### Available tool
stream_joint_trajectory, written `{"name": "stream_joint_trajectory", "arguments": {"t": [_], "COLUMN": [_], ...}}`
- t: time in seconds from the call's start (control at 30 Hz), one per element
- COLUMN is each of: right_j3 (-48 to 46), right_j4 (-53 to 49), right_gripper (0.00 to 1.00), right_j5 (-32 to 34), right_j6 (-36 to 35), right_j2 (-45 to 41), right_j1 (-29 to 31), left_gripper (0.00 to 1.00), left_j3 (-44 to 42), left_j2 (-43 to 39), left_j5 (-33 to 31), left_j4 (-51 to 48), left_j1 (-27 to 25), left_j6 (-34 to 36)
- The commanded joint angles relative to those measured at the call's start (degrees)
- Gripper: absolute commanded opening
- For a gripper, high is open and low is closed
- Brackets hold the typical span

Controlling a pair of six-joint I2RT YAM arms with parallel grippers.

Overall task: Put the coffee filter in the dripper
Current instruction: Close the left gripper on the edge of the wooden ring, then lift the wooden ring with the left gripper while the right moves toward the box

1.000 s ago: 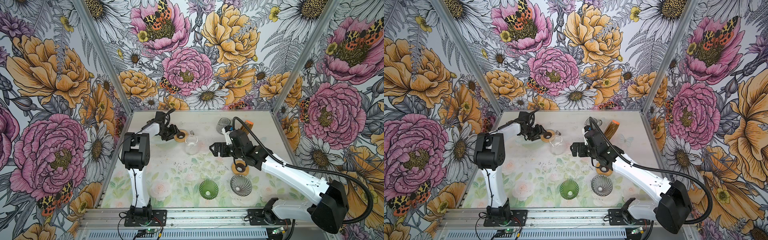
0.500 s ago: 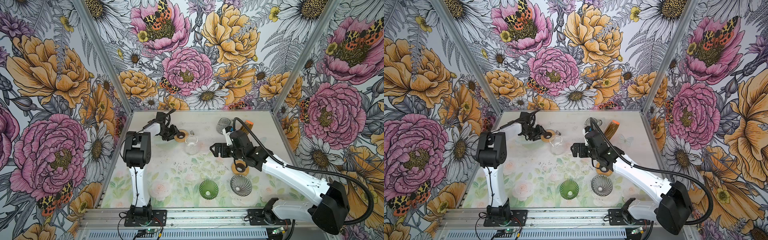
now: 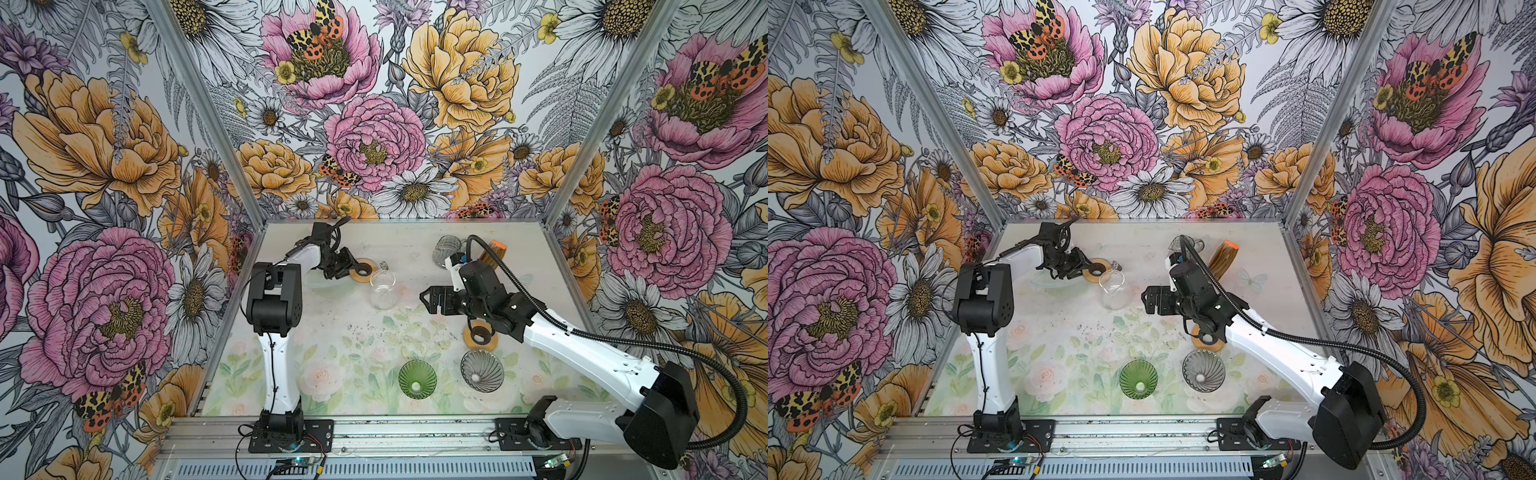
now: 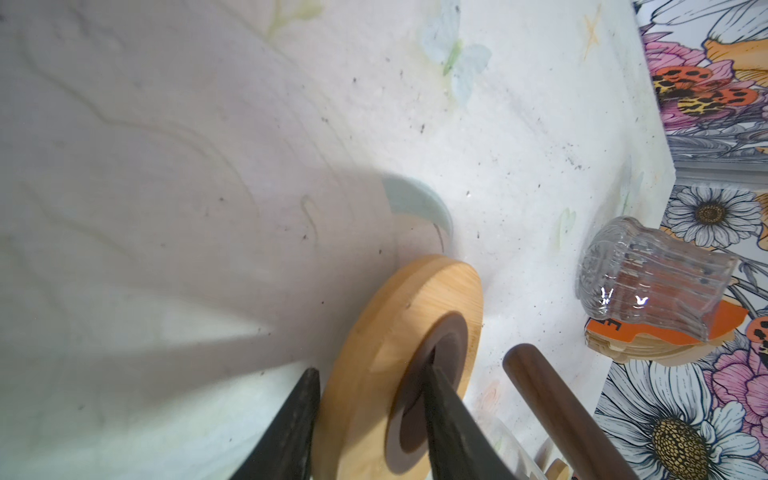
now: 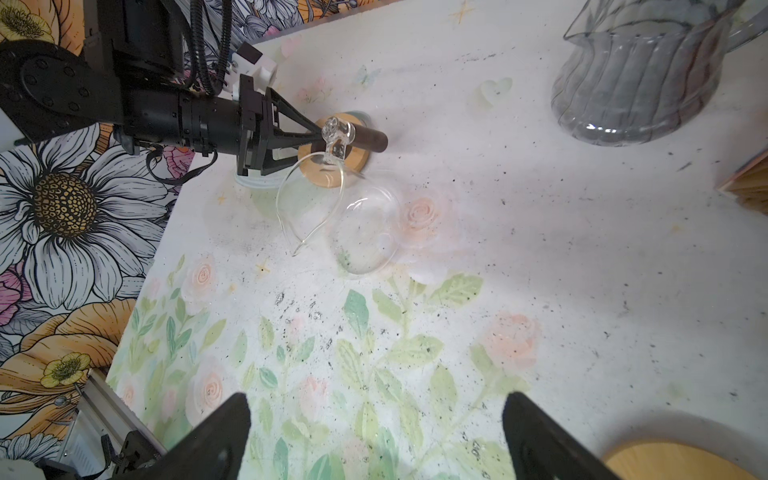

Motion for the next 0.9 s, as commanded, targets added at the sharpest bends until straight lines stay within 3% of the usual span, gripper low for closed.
{"name": "stream_joint_trajectory", "arguments": {"t": [0.0, 0.87], "right_j3": [0.53, 0.24], "right_j4": [1.43, 1.28], "right_gripper": [0.97, 0.96], "right_j5": [0.32, 0.85], "right_j6": [0.17, -0.18], "right_j2": [-0.18, -0.49], "right_j1": [0.17, -0.01], "left_gripper": [0.40, 0.23], "left_j3": [1.80, -0.11], "left_j2": [0.01, -1.87], "left_j5": [1.84, 3.67], "left_j4": [1.73, 7.56], "left_j1": [0.04, 0.43], "left_j6": [-0.67, -4.75]}}
